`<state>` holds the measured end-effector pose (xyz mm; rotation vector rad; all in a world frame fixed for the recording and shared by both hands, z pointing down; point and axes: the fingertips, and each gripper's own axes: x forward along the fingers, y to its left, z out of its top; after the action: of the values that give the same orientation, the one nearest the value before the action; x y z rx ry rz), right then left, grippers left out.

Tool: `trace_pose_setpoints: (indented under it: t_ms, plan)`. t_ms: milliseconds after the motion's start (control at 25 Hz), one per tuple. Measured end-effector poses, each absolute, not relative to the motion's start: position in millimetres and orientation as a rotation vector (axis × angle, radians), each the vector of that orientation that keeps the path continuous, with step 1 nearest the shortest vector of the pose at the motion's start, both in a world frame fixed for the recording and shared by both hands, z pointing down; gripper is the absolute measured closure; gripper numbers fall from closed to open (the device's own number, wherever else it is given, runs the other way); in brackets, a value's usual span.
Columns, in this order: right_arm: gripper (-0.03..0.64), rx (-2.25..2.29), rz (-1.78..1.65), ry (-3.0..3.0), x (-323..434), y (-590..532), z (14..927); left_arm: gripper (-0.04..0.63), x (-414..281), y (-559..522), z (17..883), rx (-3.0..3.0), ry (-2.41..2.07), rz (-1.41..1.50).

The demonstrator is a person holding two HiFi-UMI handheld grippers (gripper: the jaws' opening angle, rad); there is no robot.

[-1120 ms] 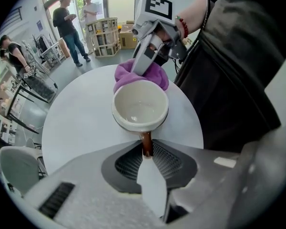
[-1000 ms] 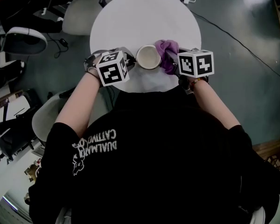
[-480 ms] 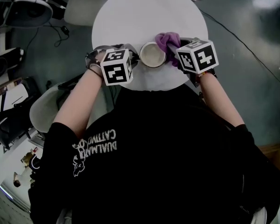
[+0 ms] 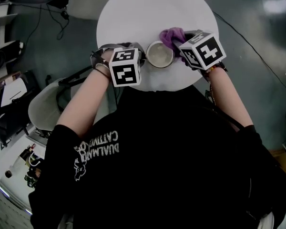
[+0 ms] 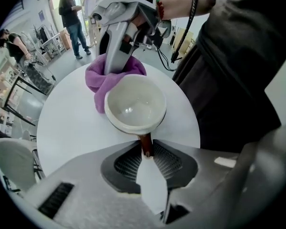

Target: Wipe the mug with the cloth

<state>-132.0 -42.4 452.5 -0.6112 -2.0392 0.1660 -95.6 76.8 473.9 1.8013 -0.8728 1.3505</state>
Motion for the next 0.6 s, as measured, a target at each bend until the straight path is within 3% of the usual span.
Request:
trace_pose_setpoints:
  t_ms: [240, 600]
  plan:
    - [0.578, -0.757, -0.219, -1.929, -142.5, -53.8, 434.6, 0.528, -107.0, 52.4, 456.1, 1.81, -0.91, 1.315]
    - [0.58, -0.76, -0.209, -1.941, -164.8, -39.7, 438.3, 0.528, -109.7, 49.9, 457.8, 1.775, -0.973, 1.238]
